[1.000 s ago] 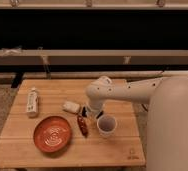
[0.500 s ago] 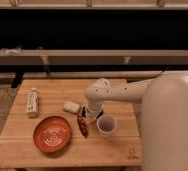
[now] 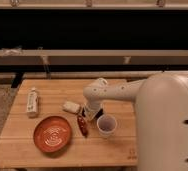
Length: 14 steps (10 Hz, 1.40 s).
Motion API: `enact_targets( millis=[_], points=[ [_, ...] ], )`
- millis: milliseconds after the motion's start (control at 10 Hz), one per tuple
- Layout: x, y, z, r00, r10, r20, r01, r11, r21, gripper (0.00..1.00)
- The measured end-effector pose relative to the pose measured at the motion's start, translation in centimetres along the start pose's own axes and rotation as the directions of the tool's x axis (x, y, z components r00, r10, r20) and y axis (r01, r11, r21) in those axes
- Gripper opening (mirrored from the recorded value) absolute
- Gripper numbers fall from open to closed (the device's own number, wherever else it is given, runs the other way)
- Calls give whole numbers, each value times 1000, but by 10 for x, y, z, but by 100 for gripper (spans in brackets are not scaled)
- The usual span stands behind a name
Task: Push the eraser across the table
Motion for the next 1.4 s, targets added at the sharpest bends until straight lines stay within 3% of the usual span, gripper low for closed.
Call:
enact_targets(
  millis=[500,1000,1200,1300,1400],
  points=[
    [-29,-26,7,998,44,50,-43,999,-14,0],
    [-29,-29,6,998,47,51,-47,999,-12,0],
    [-39,-48,4,992,86,87,-85,996,-13,0],
    [-53,-82,-1,981,136,136,-135,991,-18,0],
    [-60,-99,-5,971,170,166,-169,985,-25,0]
  ],
)
